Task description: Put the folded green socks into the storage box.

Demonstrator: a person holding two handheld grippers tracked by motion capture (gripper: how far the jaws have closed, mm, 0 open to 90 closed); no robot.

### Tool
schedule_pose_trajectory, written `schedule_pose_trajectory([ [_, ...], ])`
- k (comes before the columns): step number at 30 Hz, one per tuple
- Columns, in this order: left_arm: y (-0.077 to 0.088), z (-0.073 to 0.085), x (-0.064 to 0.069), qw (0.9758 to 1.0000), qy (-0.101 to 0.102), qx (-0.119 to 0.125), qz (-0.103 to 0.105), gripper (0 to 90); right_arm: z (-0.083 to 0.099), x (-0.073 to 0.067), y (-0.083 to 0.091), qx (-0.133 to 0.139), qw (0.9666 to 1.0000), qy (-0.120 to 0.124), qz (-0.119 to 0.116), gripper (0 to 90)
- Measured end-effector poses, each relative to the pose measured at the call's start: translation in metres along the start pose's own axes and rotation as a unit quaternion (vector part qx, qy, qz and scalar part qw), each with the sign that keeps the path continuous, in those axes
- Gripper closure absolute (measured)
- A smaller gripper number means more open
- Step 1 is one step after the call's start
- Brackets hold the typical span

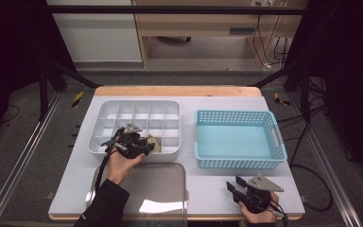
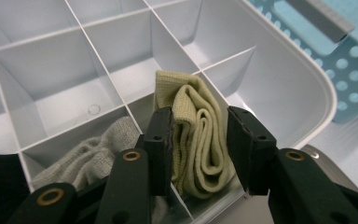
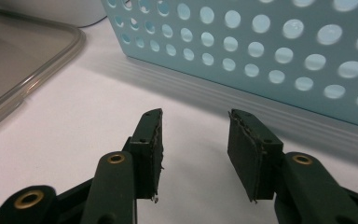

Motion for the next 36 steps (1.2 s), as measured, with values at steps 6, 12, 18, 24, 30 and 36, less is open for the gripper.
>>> schedule_pose_trajectory([
  [6, -0.005, 0.003, -0.001, 0.9996, -0.006, -0.018, -0.021, 81.7, 0.000, -0.001, 0.000, 0.000, 1.0000, 0.004, 0.000, 56.8],
  [12, -0.017, 0.010, 0.000, 0.9990, -0.009, -0.042, -0.013, 83.7, 0.000, -0.002, 0.000, 0.000, 1.0000, 0.006, -0.003, 59.8],
  [18, -0.016, 0.008, 0.003, 0.9994, -0.012, -0.032, -0.005, 79.8, -0.001, -0.004, 0.001, 0.001, 0.9999, 0.004, -0.010, 61.5],
  [24, 0.006, 0.001, 0.004, 0.9998, 0.003, 0.011, 0.013, 68.3, -0.003, -0.005, 0.001, 0.006, 0.9999, 0.006, -0.014, 60.3],
  [30, 0.033, 0.001, 0.001, 0.9989, 0.004, 0.042, 0.019, 62.1, -0.002, -0.006, 0.000, 0.004, 0.9998, 0.000, -0.017, 58.5],
  [36, 0.064, 0.009, -0.004, 0.9974, -0.004, 0.070, 0.015, 58.3, -0.005, -0.013, 0.000, 0.010, 0.9994, 0.000, -0.033, 57.1],
])
Point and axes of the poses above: each handheld gripper's, and its own axes: y roughly backward along the jaws, z roughly out of its underside, x roughly to its right, the point moved 10 cm from there along -y, roughly forward along the jaws, and after that the axes turned 2 degrees about -y, right-handed, at the moved point
